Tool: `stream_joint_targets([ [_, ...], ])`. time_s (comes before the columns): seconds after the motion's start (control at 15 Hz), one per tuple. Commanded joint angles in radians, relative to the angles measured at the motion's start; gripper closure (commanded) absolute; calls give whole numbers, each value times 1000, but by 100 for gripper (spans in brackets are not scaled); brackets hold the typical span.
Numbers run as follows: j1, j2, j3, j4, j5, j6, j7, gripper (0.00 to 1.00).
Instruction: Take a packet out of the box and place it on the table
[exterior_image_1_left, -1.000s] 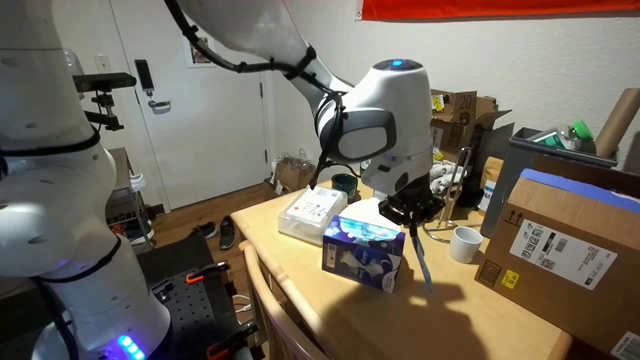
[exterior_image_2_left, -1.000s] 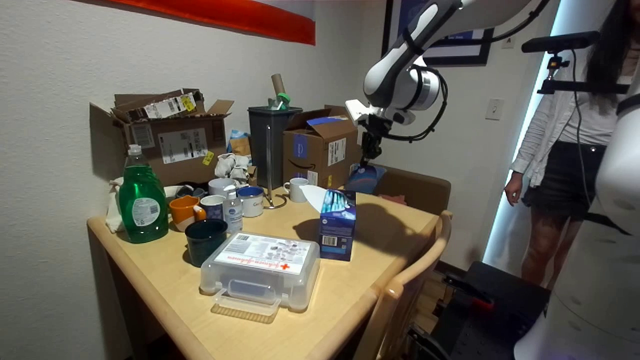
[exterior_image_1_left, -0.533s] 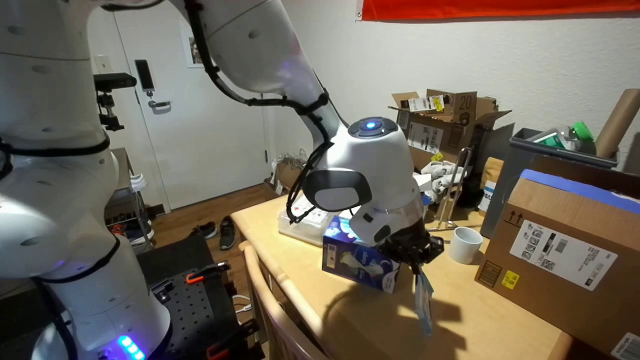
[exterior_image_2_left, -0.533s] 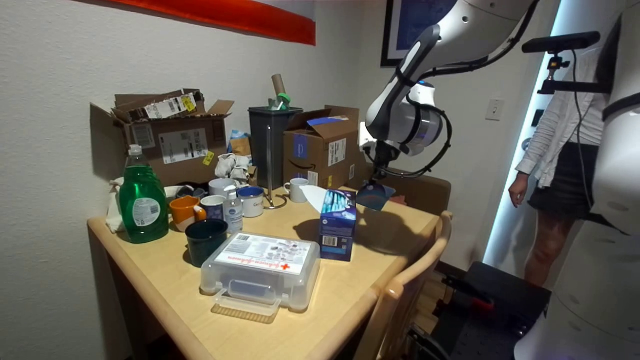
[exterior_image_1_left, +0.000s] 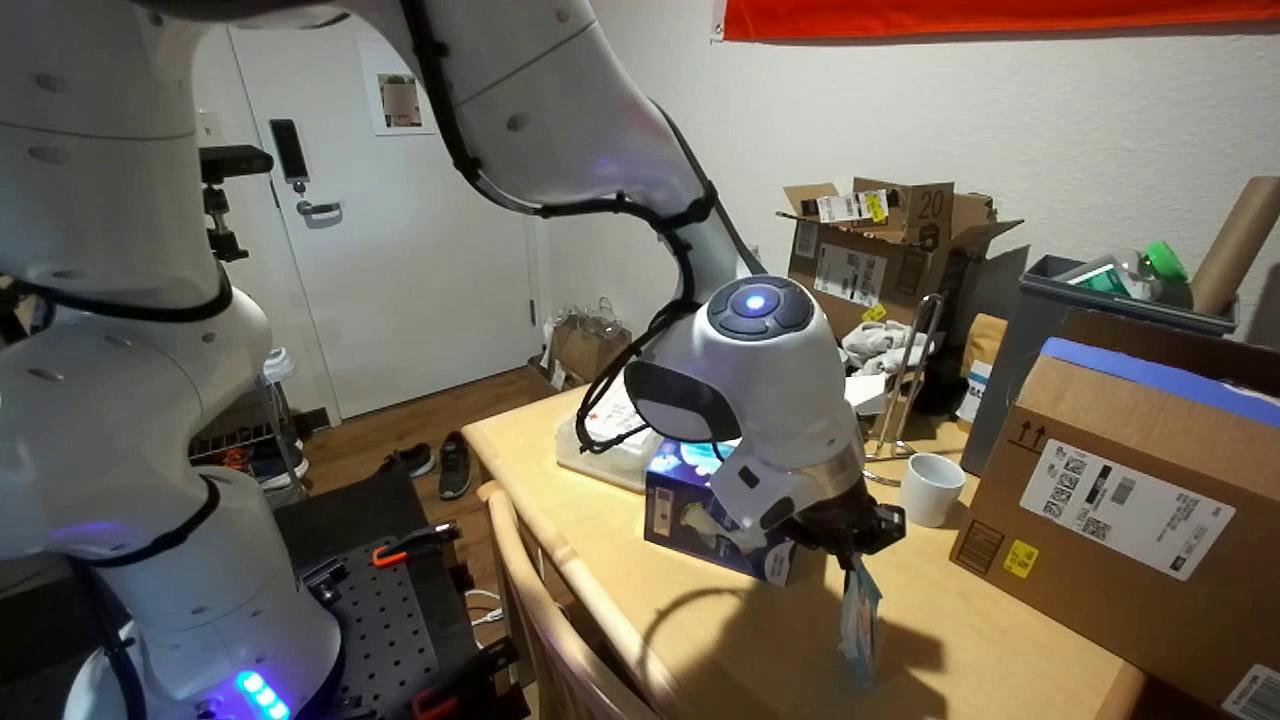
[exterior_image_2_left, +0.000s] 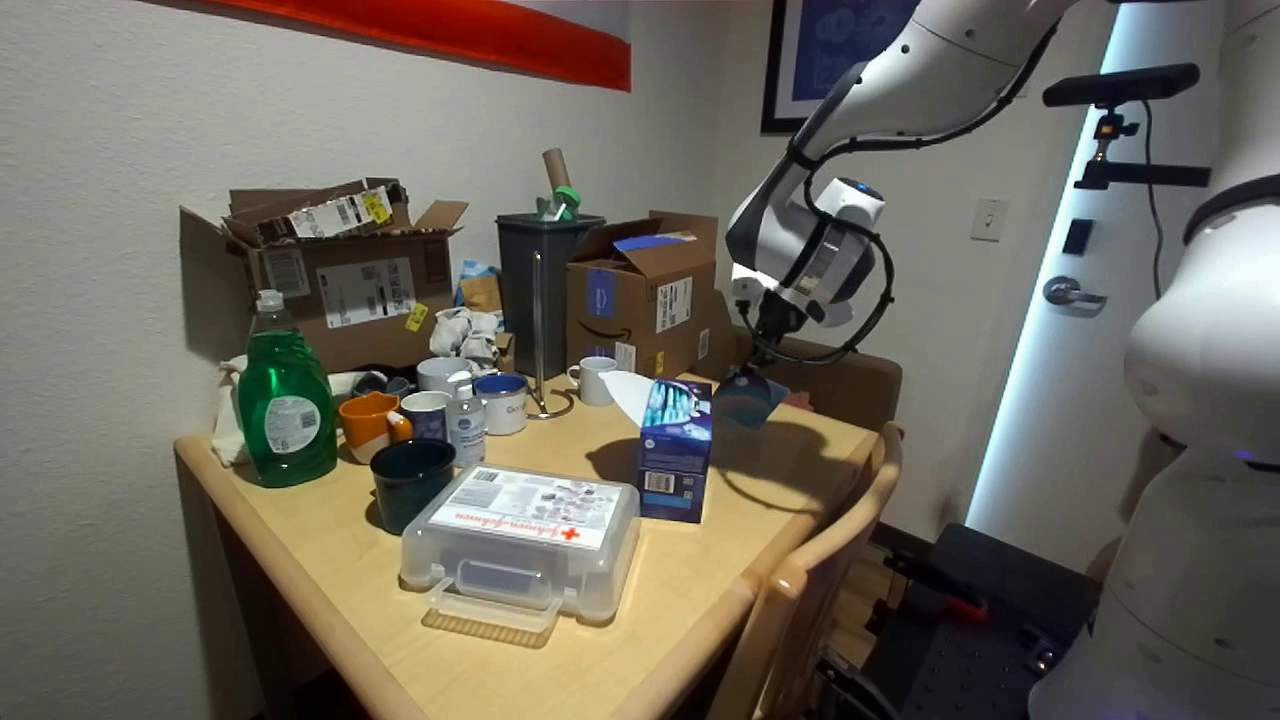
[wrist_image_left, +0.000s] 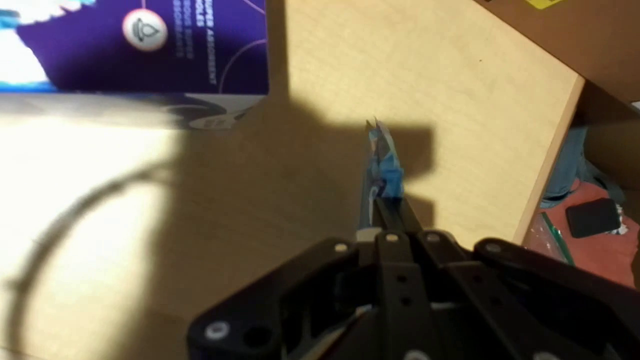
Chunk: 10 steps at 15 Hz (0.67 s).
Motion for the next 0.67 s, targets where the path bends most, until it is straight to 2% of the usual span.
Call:
stream_joint_targets([
  [0.0, -132, 62, 125, 61, 129, 23, -147, 100],
  [0.33, -223, 158, 196, 110, 156, 31, -263, 100],
  [0.53, -212, 204, 213, 116, 121, 23, -286, 89],
  [0.6, -207, 211, 219, 114, 116, 14, -290, 80],
])
